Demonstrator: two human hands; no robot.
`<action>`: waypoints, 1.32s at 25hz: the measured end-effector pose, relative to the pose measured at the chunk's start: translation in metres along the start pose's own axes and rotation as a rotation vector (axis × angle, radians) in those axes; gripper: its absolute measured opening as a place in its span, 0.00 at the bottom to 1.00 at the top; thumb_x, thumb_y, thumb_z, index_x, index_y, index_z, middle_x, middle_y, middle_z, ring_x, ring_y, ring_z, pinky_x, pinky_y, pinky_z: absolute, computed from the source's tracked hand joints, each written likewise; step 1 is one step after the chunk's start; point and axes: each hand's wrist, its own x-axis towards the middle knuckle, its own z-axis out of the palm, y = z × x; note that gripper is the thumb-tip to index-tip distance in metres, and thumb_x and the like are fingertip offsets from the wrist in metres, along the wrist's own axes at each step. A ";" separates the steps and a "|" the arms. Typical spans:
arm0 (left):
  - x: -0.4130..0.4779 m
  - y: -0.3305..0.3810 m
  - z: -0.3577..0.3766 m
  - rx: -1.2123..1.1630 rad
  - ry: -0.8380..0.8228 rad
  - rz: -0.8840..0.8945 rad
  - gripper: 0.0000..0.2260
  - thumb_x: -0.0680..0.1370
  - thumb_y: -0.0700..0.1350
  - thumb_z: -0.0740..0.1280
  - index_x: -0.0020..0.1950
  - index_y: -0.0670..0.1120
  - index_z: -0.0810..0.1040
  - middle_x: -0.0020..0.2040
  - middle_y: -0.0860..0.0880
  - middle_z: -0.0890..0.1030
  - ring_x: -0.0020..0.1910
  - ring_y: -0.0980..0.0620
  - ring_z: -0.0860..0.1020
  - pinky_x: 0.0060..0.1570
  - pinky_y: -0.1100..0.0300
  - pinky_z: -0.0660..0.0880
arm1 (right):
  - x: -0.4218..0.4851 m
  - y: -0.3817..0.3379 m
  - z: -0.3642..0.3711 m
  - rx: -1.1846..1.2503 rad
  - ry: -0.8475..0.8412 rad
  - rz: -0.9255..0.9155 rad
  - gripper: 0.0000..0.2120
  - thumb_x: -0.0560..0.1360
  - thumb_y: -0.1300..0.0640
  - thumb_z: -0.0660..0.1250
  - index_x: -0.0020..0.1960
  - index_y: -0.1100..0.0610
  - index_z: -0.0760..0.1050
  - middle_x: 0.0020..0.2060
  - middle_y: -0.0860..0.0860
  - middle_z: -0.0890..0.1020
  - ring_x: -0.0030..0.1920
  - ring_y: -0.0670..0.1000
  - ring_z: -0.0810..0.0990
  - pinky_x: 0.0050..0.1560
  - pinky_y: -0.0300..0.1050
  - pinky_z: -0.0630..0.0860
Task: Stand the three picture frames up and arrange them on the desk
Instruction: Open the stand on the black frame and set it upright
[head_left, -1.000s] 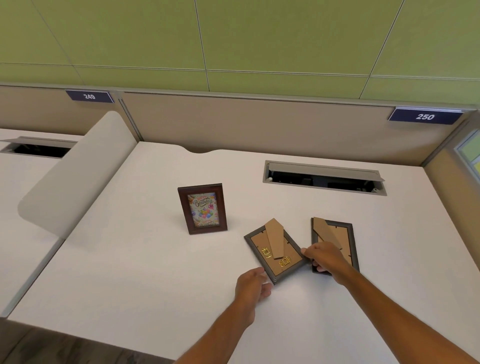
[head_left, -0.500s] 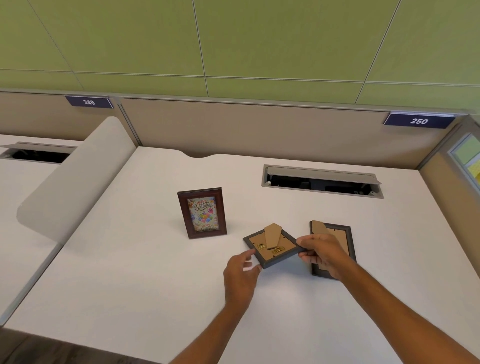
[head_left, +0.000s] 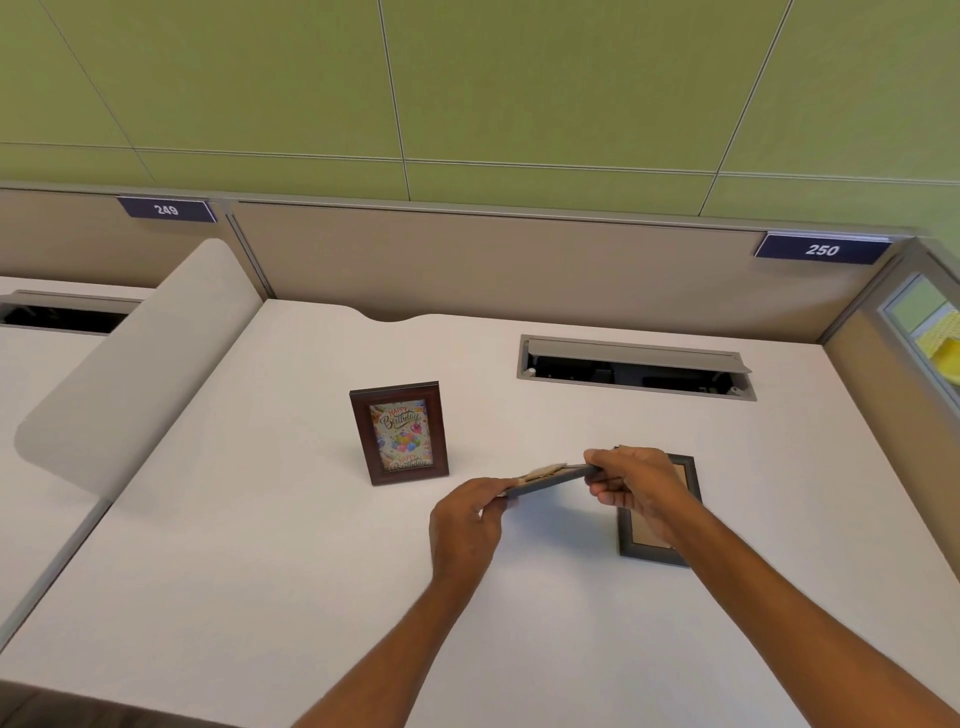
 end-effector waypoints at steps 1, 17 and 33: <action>0.005 0.002 -0.002 -0.020 -0.011 -0.015 0.12 0.75 0.37 0.77 0.55 0.50 0.91 0.51 0.57 0.90 0.50 0.61 0.86 0.55 0.67 0.80 | -0.002 -0.003 0.000 0.014 -0.011 -0.019 0.15 0.80 0.52 0.76 0.53 0.67 0.86 0.45 0.65 0.90 0.38 0.54 0.86 0.41 0.44 0.87; 0.058 0.023 -0.022 -0.413 -0.211 -0.485 0.09 0.82 0.39 0.72 0.59 0.49 0.89 0.48 0.53 0.91 0.51 0.49 0.90 0.49 0.48 0.88 | -0.004 -0.019 0.019 -0.103 -0.014 -0.242 0.10 0.84 0.51 0.70 0.54 0.56 0.86 0.46 0.50 0.91 0.50 0.52 0.89 0.46 0.43 0.87; 0.036 0.027 -0.018 -0.539 -0.386 -0.689 0.10 0.85 0.47 0.69 0.62 0.45 0.86 0.56 0.50 0.91 0.57 0.48 0.88 0.56 0.48 0.87 | 0.003 -0.019 0.023 -0.001 0.099 -0.123 0.15 0.84 0.47 0.70 0.53 0.59 0.84 0.42 0.52 0.91 0.45 0.53 0.89 0.42 0.42 0.83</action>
